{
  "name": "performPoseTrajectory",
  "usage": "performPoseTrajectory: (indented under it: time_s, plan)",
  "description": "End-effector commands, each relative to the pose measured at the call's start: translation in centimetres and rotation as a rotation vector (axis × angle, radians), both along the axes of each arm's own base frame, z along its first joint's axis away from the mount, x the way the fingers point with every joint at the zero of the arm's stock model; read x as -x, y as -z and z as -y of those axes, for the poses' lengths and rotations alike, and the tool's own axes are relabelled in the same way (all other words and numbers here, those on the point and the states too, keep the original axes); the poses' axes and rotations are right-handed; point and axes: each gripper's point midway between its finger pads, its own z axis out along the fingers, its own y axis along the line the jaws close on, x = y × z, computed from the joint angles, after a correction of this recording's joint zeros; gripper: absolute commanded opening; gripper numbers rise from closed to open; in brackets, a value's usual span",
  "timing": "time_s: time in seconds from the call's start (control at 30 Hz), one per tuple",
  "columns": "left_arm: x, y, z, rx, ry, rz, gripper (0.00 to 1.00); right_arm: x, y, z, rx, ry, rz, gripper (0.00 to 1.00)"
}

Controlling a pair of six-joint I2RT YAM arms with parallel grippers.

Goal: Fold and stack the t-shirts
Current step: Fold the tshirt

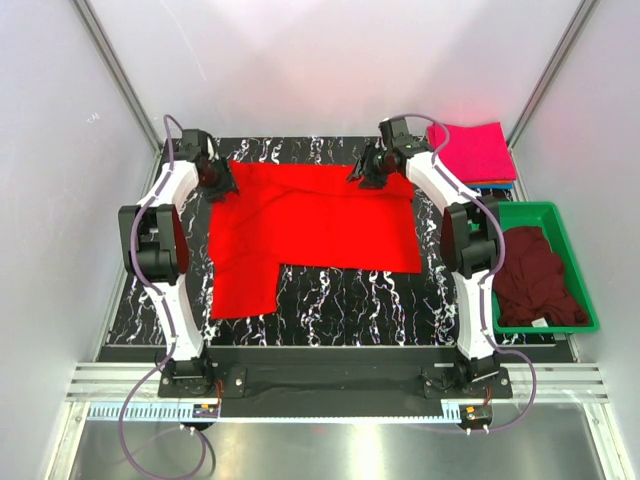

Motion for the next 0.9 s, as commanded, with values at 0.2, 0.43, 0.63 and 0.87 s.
performPoseTrajectory:
  time_s: [0.2,0.43,0.63,0.87]
  plan:
    - [-8.7,-2.1,1.5,0.016,0.144,0.245,0.49,0.9,-1.0,-0.3,-0.052,-0.021,0.007,0.50]
    - [-9.1,-0.7,2.8,0.011,0.188,0.219,0.47,1.9,-1.9,0.2,-0.048,-0.018,0.033,0.50]
    - [-9.0,1.2,1.9,-0.036,0.156,0.176,0.47,2.8,-2.0,0.3,-0.043,-0.034,0.036,0.50]
    - [-9.1,2.2,1.9,-0.045,0.165,0.158,0.47,2.9,-1.9,0.6,-0.024,-0.047,0.039,0.50]
